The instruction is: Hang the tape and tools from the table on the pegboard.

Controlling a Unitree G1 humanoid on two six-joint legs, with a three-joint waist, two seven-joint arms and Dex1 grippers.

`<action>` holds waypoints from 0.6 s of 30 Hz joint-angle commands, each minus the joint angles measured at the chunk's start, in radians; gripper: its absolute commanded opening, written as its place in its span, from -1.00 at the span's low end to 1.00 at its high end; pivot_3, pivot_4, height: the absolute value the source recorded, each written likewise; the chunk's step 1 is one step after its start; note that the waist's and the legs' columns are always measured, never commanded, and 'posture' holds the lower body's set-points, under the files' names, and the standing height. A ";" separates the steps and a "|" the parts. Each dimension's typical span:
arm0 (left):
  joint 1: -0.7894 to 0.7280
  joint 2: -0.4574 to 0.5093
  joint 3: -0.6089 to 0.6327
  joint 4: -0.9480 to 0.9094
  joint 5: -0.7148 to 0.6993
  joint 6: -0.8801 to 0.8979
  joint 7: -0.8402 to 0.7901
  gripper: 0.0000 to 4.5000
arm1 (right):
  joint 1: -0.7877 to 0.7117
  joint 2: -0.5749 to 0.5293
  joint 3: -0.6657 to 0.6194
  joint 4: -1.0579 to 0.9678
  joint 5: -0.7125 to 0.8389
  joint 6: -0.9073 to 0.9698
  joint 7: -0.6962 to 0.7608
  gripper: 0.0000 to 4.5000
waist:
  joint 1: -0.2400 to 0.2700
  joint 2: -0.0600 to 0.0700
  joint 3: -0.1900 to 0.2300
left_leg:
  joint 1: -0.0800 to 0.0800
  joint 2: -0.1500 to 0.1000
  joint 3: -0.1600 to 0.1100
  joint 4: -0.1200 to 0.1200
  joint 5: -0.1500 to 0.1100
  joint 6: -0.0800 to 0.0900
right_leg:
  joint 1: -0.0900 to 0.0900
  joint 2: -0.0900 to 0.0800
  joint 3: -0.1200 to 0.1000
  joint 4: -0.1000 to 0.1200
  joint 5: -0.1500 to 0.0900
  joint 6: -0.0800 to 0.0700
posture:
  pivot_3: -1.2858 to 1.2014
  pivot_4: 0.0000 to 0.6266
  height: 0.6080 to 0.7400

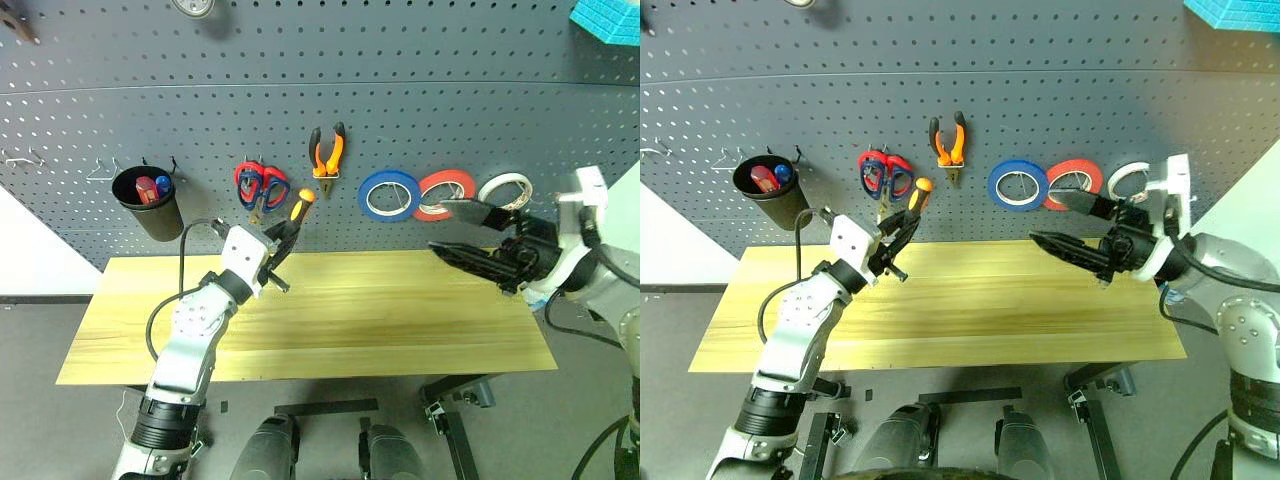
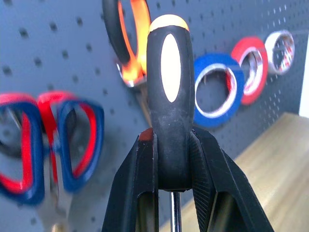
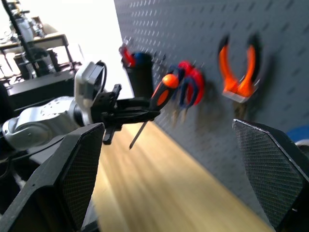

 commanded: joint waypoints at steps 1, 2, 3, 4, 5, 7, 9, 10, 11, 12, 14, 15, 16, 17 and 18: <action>-0.039 0.005 0.022 -0.053 -0.013 0.001 0.014 -0.77 | -0.032 -0.030 -0.037 0.021 -0.005 -0.026 0.022 1.00 | -0.001 0.000 0.000 | 0.000 0.000 0.000 0.000 0.000 0.000 | 0.000 0.000 0.000 0.000 0.000 0.000 | 0.03 -0.58 0.97; -0.050 0.007 0.025 -0.055 -0.013 0.004 0.016 -0.77 | -0.040 -0.035 -0.040 0.031 -0.007 -0.030 0.027 1.00 | -0.001 0.000 0.000 | 0.000 0.000 0.000 0.000 0.000 0.000 | 0.000 0.000 0.000 0.000 0.000 0.000 | 0.03 -0.59 0.97; -0.064 0.011 0.028 -0.056 -0.013 0.004 0.017 -0.77 | -0.051 -0.040 -0.045 0.040 -0.006 -0.032 0.031 1.00 | -0.001 0.000 0.000 | 0.000 0.000 0.000 0.000 0.000 0.000 | 0.000 0.000 0.000 0.000 0.000 0.000 | 0.03 -0.59 0.97; -0.072 0.014 0.030 -0.056 -0.013 0.003 0.017 -0.77 | -0.058 -0.044 -0.049 0.046 -0.005 -0.033 0.034 1.00 | -0.001 0.000 0.000 | 0.000 0.000 0.000 0.000 0.000 0.000 | 0.000 0.000 0.000 0.001 0.000 0.000 | 0.03 -0.59 0.97; -0.086 0.016 0.036 -0.057 -0.016 0.007 0.019 -0.77 | -0.068 -0.049 -0.052 0.053 -0.006 -0.036 0.040 1.00 | -0.001 0.000 0.000 | 0.000 0.000 0.000 0.000 0.000 0.000 | 0.000 0.000 0.000 0.001 0.000 0.000 | 0.03 -0.60 0.97; -0.117 0.023 0.046 -0.067 -0.023 0.017 0.021 -0.77 | -0.089 -0.061 -0.061 0.065 -0.003 -0.039 0.050 1.00 | 0.000 0.000 0.000 | 0.000 0.000 0.000 0.000 0.000 0.000 | 0.000 0.000 0.000 0.001 0.000 0.000 | 0.03 -0.60 0.97; -0.147 0.027 0.055 -0.082 -0.032 0.034 0.024 -0.77 | -0.105 -0.073 -0.068 0.074 -0.001 -0.040 0.060 1.00 | 0.000 0.000 0.000 | 0.000 0.000 0.000 0.001 0.000 0.000 | 0.000 0.000 0.000 0.001 0.000 0.000 | 0.03 -0.60 0.97; -0.157 0.028 0.057 -0.087 -0.033 0.040 0.024 -0.77 | -0.110 -0.077 -0.069 0.077 -0.001 -0.041 0.064 1.00 | 0.000 0.000 0.000 | 0.000 0.000 0.000 0.001 0.000 0.000 | 0.000 0.000 0.000 0.001 0.000 0.000 | 0.03 -0.61 0.97; -0.169 0.028 0.062 -0.093 -0.038 0.048 0.026 -0.77 | -0.116 -0.081 -0.071 0.082 0.000 -0.041 0.067 1.00 | 0.000 0.000 0.000 | 0.000 0.000 0.000 0.001 0.000 0.000 | 0.000 0.000 0.000 0.001 0.000 0.000 | 0.03 -0.61 0.97; -0.180 0.029 0.066 -0.100 -0.041 0.056 0.029 -0.77 | -0.121 -0.086 -0.073 0.086 -0.001 -0.042 0.069 1.00 | 0.000 0.000 0.000 | 0.000 0.000 0.000 0.002 0.000 0.000 | 0.000 0.000 0.000 0.001 0.000 0.000 | 0.03 -0.61 0.97; -0.200 0.032 0.074 -0.112 -0.045 0.072 0.034 -0.77 | -0.128 -0.094 -0.071 0.096 -0.010 -0.047 0.075 1.00 | 0.000 0.000 0.000 | 0.000 0.000 0.000 0.002 0.000 0.000 | 0.001 0.001 0.000 0.001 0.000 0.000 | 0.04 -0.62 0.97; -0.208 0.034 0.078 -0.119 -0.046 0.080 0.037 -0.77 | -0.130 -0.096 -0.070 0.102 -0.013 -0.048 0.078 1.00 | 0.000 0.000 0.000 | 0.000 0.000 0.000 0.003 0.000 0.000 | 0.001 0.001 0.000 0.001 0.000 0.000 | 0.04 -0.62 0.97; -0.219 0.037 0.082 -0.128 -0.047 0.087 0.041 -0.77 | -0.130 -0.099 -0.067 0.108 -0.020 -0.051 0.083 1.00 | 0.000 0.000 0.000 | 0.000 0.000 0.000 0.003 0.000 0.000 | 0.001 0.001 0.000 0.001 0.000 0.000 | 0.04 -0.62 0.97; -0.230 0.040 0.085 -0.137 -0.048 0.095 0.044 -0.77 | -0.130 -0.101 -0.063 0.114 -0.027 -0.055 0.087 1.00 | 0.000 0.000 0.000 | 0.000 0.000 0.000 0.003 0.000 0.000 | 0.001 0.001 0.000 0.002 0.000 0.000 | 0.04 -0.62 0.97; -0.244 0.046 0.088 -0.148 -0.046 0.100 0.047 -0.77 | -0.131 -0.101 -0.061 0.119 -0.031 -0.058 0.090 1.00 | -0.001 0.000 0.000 | 0.000 0.000 0.000 0.004 0.000 0.000 | 0.001 0.001 0.000 0.002 0.000 0.000 | 0.04 -0.62 0.97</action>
